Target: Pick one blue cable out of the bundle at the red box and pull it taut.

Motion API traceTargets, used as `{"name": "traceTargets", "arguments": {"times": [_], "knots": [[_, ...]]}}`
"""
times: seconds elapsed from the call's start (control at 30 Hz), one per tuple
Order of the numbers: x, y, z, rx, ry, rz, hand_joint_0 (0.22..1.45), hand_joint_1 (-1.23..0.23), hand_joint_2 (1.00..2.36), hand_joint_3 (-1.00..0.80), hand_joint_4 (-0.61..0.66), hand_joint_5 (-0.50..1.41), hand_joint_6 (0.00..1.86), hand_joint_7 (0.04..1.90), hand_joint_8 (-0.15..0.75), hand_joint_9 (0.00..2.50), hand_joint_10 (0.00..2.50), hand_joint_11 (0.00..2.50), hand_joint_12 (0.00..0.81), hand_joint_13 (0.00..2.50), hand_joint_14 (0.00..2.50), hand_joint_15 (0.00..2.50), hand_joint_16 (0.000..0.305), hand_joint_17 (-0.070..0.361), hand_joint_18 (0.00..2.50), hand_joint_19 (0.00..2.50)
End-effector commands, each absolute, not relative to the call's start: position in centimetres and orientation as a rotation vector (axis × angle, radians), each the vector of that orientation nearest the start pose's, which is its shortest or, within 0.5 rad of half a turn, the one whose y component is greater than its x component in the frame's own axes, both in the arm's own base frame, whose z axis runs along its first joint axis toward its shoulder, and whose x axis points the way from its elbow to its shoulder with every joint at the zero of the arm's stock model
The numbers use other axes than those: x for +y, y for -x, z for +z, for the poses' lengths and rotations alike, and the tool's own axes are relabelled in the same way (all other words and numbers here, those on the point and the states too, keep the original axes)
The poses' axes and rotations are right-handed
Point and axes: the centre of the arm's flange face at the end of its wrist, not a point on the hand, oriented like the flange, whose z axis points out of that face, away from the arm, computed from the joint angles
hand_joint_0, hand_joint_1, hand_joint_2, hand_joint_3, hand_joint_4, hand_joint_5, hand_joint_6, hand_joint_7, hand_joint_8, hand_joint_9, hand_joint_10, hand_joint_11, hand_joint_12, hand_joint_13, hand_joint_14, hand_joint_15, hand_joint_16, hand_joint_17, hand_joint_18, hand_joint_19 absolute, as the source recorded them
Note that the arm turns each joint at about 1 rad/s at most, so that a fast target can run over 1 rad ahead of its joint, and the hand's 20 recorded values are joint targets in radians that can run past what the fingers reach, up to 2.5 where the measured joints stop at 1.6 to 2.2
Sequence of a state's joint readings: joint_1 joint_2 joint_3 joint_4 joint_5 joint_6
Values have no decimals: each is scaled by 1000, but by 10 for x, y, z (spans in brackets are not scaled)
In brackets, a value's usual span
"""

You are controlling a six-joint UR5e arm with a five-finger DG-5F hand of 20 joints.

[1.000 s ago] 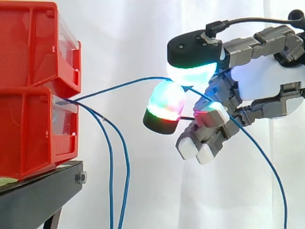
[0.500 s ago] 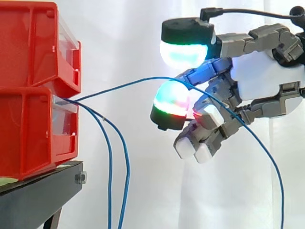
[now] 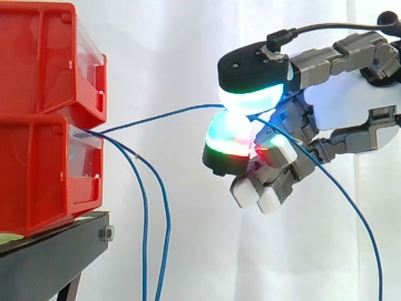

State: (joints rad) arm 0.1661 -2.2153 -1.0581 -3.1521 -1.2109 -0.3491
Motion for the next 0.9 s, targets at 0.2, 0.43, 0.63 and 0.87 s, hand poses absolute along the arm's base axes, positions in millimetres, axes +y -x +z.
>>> {"name": "traceTargets", "arguments": {"times": [0.2, 0.43, 0.63, 0.87], "knots": [[-45, -738, 356, 1357, -1061, 671, 613, -722, 1011, -74, 210, -87, 643, 1018, 406, 1105, 9, 929, 445, 785, 13, 419, 58, 129, 734, 403], [-47, -736, 365, 1355, -1026, 626, 608, -752, 1013, -71, 218, -118, 729, 837, 402, 1046, 8, 977, 438, 757, 13, 416, 56, 127, 716, 404], [-47, -736, 366, 1365, -1004, 599, 607, -767, 1013, -70, 219, -122, 738, 829, 395, 1029, 8, 974, 435, 748, 13, 410, 56, 127, 709, 399], [-45, -737, 369, 1366, -997, 589, 592, -790, 1011, -109, 205, -145, 810, 775, 402, 1025, 6, 986, 445, 751, 13, 414, 58, 131, 724, 390]]}}
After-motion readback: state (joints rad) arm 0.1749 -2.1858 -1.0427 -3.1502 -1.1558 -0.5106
